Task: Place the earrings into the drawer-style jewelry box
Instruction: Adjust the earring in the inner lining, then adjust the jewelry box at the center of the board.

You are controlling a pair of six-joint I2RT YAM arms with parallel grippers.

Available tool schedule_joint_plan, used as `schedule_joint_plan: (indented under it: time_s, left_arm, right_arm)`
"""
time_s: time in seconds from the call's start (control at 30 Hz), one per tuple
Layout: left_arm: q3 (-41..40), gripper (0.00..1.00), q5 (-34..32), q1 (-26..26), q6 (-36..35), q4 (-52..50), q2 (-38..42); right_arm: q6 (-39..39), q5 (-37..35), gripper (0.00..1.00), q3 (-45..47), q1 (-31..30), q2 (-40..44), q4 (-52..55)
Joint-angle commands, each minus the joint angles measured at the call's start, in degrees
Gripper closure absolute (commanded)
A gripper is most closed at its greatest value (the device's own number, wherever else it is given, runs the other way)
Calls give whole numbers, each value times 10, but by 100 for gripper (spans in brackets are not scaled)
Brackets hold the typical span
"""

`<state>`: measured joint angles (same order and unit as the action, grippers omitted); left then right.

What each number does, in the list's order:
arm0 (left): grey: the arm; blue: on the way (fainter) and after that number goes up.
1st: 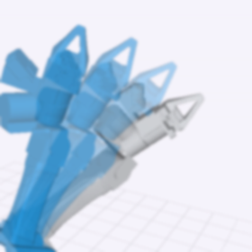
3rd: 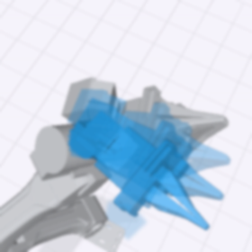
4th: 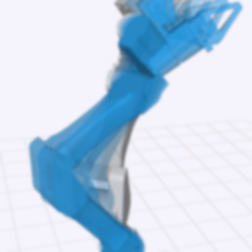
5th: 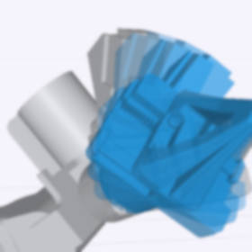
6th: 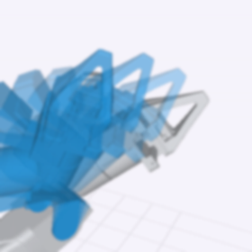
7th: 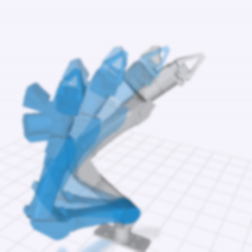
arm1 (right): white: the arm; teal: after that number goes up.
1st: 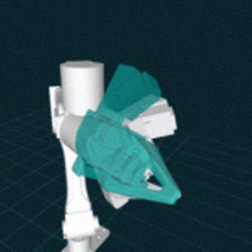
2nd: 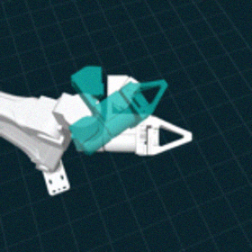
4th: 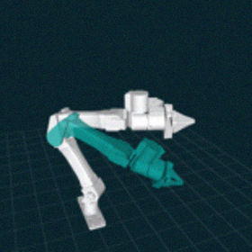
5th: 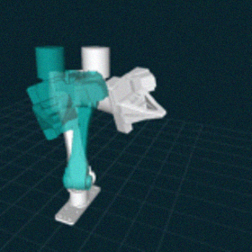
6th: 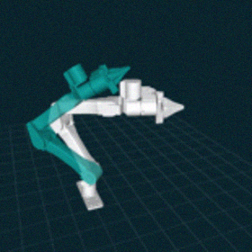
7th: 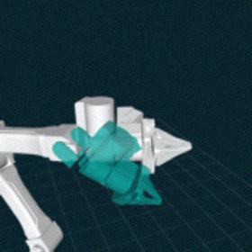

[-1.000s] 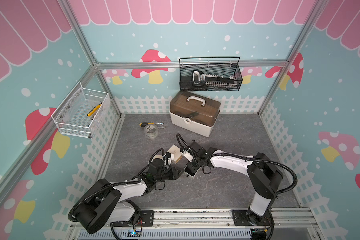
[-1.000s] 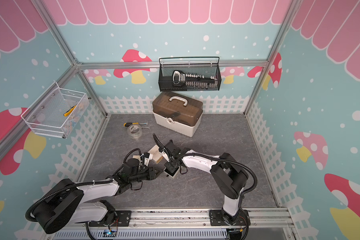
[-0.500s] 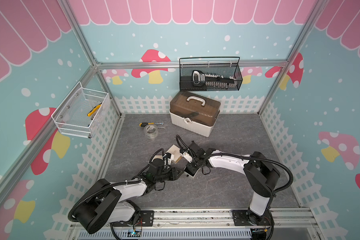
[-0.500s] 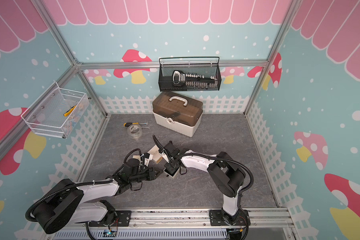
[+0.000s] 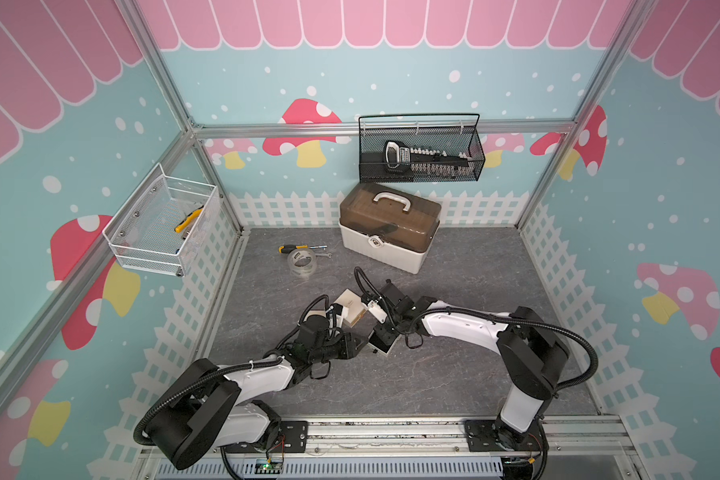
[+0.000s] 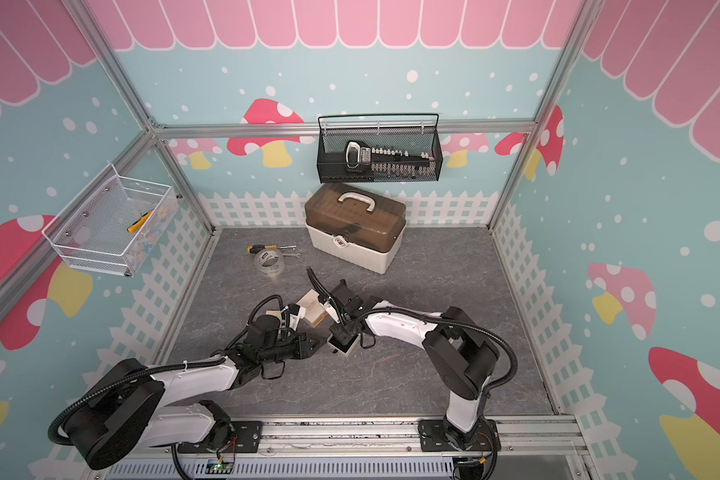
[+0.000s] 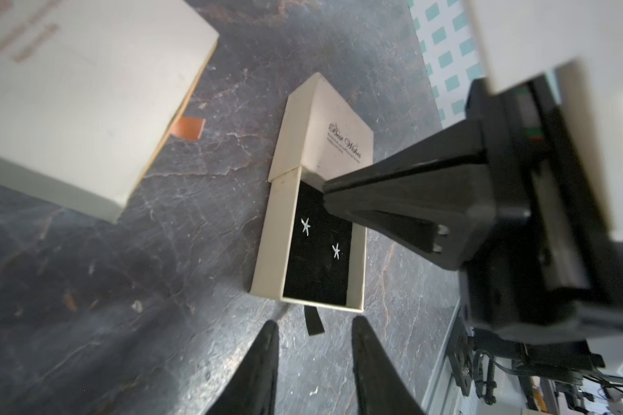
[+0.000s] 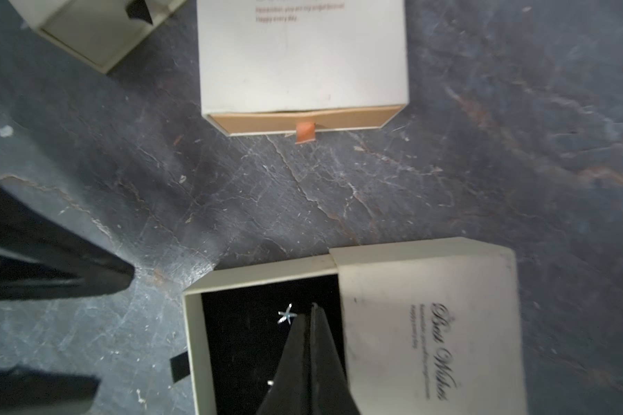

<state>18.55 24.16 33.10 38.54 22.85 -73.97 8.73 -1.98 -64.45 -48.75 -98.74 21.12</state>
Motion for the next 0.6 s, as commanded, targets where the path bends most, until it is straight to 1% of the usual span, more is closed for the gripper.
schedule_joint_plan:
  time_s: [0.0,0.2,0.3,0.37,0.5,0.57]
  left_arm:
    - [33,62,-20,-2,-36,-40,9]
    - [67,55,-11,-2,-51,-53,-29]
    - [77,48,-11,-1,-54,-49,-52]
    - [84,44,-5,-1,-54,-45,-69]
    - [92,37,7,9,-44,-23,-98]
    - [95,35,9,19,-40,-20,-111]
  right_arm:
    - [18,-36,96,21,5,45,-10]
    - [57,-51,96,48,17,71,25]
    - [68,-35,96,58,25,79,42]
    - [75,-41,96,59,29,76,57]
    - [102,-56,96,69,47,77,72]
    - [115,-58,96,77,59,79,72]
